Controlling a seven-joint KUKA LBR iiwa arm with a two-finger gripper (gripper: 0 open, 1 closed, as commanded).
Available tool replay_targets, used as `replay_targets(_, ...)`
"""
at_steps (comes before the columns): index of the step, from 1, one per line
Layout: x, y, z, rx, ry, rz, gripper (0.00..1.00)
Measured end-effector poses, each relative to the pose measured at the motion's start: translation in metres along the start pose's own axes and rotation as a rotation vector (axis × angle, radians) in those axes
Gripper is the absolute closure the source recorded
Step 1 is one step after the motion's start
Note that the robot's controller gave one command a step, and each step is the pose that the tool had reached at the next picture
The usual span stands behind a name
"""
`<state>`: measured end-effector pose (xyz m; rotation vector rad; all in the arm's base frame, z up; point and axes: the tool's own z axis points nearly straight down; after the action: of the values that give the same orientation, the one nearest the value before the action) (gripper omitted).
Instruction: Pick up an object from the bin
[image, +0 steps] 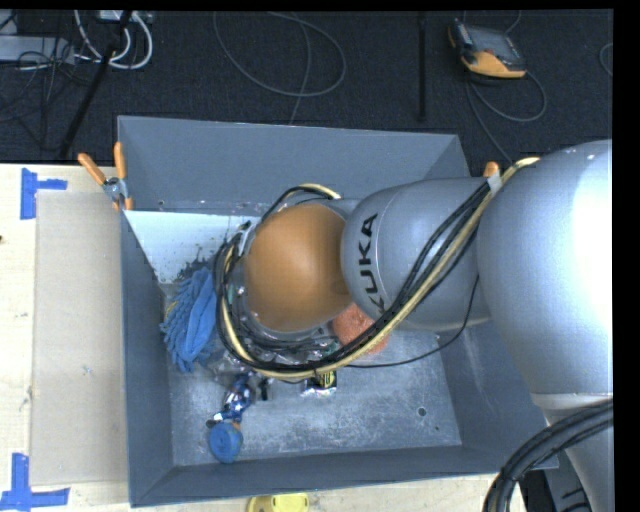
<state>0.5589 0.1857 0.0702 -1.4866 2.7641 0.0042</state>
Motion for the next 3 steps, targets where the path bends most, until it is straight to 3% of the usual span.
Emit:
replay_targets(2,0.002,0.003,-0.025,-0.007,0.010,-0.001,1.00)
replay_targets(3,0.001,0.002,-0.047,-0.003,0.007,-0.002,1.00)
